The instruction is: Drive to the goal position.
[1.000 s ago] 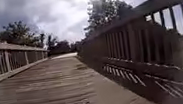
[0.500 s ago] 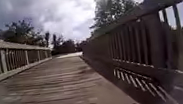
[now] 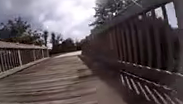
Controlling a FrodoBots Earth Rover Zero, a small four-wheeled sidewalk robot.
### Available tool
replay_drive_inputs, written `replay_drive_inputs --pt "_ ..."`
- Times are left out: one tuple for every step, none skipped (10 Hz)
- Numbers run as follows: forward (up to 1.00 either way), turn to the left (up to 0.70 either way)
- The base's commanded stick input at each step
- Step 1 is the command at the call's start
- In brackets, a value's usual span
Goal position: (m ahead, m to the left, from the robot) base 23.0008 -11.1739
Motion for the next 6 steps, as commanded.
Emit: replay_drive_inputs --pt "0.85 0.0" --pt "0.85 0.05" --pt "0.85 0.31" --pt "0.85 0.34" --pt "0.85 0.33" --pt "0.85 0.32"
